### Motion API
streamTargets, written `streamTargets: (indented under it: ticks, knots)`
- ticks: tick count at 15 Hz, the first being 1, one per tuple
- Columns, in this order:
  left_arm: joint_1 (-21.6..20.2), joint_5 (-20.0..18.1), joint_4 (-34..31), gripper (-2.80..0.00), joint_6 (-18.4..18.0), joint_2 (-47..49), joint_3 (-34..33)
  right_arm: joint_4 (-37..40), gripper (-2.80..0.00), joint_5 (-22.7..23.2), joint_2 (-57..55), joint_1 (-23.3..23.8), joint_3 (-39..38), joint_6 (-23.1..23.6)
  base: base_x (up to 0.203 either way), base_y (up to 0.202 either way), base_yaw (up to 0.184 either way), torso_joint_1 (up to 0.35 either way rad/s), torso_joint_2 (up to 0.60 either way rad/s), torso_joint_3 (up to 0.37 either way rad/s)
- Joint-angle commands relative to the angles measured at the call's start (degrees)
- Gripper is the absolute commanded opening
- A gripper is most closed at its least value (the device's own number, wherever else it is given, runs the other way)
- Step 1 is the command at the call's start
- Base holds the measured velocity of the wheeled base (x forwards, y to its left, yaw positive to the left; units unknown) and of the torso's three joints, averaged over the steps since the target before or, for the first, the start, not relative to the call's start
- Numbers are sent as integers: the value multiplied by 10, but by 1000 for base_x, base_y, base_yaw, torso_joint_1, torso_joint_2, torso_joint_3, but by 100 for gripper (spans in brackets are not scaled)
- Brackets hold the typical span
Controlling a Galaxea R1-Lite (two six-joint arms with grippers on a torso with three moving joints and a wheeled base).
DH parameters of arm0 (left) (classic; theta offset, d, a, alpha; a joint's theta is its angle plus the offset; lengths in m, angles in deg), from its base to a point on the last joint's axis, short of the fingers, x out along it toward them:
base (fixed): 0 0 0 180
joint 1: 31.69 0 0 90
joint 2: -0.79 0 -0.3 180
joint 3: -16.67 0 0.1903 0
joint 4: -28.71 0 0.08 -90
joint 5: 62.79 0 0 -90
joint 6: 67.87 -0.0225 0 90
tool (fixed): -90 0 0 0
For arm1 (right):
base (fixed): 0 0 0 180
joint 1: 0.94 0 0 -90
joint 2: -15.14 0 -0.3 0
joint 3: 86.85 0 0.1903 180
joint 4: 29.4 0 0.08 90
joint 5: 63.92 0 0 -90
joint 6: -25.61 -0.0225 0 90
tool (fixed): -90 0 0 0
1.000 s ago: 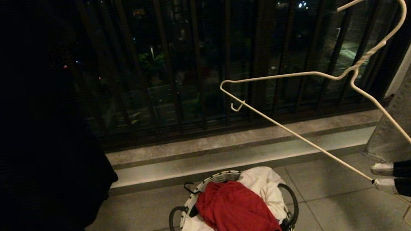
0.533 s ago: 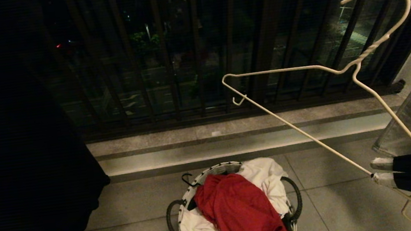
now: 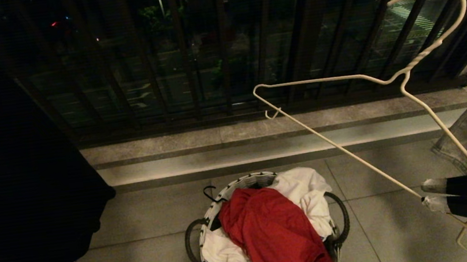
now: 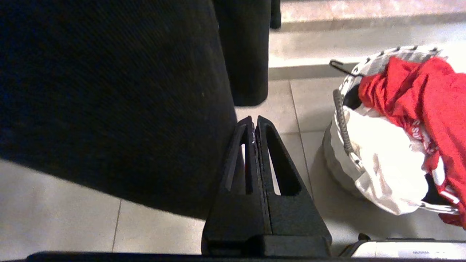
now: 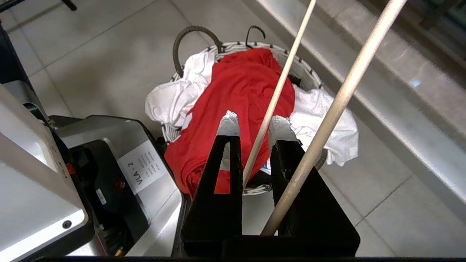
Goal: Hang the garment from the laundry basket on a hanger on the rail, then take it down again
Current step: Pick up clothes from the basket
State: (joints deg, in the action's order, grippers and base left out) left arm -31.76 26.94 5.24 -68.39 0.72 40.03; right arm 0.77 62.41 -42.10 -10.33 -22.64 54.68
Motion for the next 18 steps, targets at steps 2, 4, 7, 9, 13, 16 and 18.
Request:
streamTargets:
  ticks: [2, 4, 7, 9, 13, 16, 18]
  knots:
    - [0, 0, 0, -280, 0, 0, -1, 1, -280, 2, 1, 0, 0, 2, 0, 0, 0, 5, 5, -202]
    - [0, 0, 0, -280, 0, 0, -1, 1, -280, -2, 1, 0, 0, 2, 0, 0, 0, 2, 6, -193]
    - [0, 0, 0, -280, 0, 0, -1, 0, -280, -4, 3, 0, 0, 2, 0, 0, 0, 3, 5, -196]
    - [0, 0, 0, -280, 0, 0, -1, 0, -280, -4, 4, 0, 0, 2, 0, 0, 0, 5, 4, -193]
    - [0, 0, 0, -280, 0, 0, -1, 0, -280, -3, 9, 0, 0, 2, 0, 0, 0, 1, 3, -193]
    - [0, 0, 0, -280, 0, 0, -1, 0, -280, -3, 9, 0, 1, 1, 0, 0, 0, 2, 4, -53]
    - [0, 0, 0, -280, 0, 0, -1, 0, -280, -4, 10, 0, 1, 1, 0, 0, 0, 0, 0, 0]
